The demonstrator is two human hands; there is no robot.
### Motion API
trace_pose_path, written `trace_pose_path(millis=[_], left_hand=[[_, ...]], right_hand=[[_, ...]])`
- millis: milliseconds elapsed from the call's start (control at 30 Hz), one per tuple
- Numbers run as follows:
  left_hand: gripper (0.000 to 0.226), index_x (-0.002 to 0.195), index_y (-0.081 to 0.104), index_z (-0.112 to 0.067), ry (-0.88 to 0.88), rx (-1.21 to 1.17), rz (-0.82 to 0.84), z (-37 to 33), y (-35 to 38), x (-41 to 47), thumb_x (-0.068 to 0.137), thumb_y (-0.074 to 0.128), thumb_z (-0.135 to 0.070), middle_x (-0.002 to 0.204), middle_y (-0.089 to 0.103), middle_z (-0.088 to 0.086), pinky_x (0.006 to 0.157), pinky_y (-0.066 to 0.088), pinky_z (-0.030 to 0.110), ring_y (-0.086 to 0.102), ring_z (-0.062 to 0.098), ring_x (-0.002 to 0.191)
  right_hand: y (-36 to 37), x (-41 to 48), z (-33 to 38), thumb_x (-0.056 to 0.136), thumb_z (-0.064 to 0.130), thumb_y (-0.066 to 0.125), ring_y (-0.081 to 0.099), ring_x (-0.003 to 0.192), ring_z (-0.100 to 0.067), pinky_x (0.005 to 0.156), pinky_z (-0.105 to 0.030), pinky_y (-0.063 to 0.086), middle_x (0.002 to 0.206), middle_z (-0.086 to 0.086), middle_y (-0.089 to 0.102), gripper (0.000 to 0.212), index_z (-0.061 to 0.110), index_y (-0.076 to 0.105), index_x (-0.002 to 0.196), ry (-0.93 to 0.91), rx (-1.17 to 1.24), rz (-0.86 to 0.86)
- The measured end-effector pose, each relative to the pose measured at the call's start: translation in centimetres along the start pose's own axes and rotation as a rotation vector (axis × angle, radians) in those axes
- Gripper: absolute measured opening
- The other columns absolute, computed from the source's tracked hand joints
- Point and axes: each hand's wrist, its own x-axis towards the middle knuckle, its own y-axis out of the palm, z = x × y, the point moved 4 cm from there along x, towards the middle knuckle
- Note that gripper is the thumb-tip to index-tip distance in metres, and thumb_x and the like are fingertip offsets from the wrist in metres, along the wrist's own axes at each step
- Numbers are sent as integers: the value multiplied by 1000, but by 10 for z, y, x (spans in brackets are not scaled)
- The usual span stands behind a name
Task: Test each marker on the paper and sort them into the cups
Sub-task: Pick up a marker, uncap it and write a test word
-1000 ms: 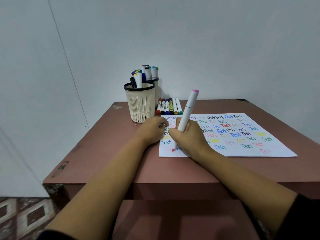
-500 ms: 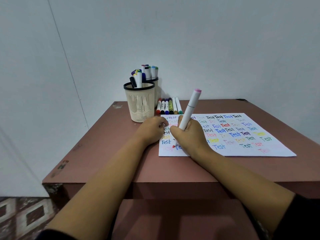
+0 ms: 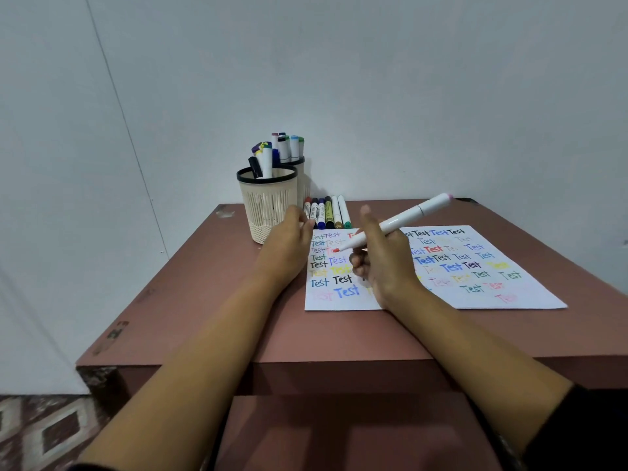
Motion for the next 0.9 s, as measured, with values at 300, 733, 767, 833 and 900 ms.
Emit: trace_pose_path(millis=[300,733,767,833,900], left_hand=[[26,120,46,-4,67,-45,139,-6,9,-1,97,33,-9,93,55,7,61,28,13,46,13,80],[24,107,62,-10,58,-7,144,5,14,6,86,64,-21,90,57,-7,61,36,1,51,8,78],[25,108,62,-10,59,-4,141,5,13,5,86,64,-21,90,57,-7,61,36,2,51,8,79],[25,109,63,-9,70,6,141,4,13,5,86,64,-20,89,57,-6,60,35,8,51,9,79],[25,109,64,-9,82,10,143,4,13,5,86,64,-19,89,57,-6,60,33,11,51,9,79]], right_hand=[[-10,25,25,94,38,53,35,37,-9,37,-15,25,52,-1,43,36,12,49,69,-73,-129,23],[-11,44,3,91,26,61,49,49,-9,41,-19,34,62,-2,55,20,15,61,74,-9,-124,119],[-12,45,3,91,26,61,49,49,-9,42,-19,34,62,-2,54,20,15,61,74,-8,-124,115],[-12,45,2,90,26,61,49,49,-10,43,-20,34,62,-2,55,20,14,62,75,-7,-125,109],[-12,45,2,90,27,61,49,49,-10,43,-20,34,62,-2,55,19,14,62,76,-10,-126,112]])
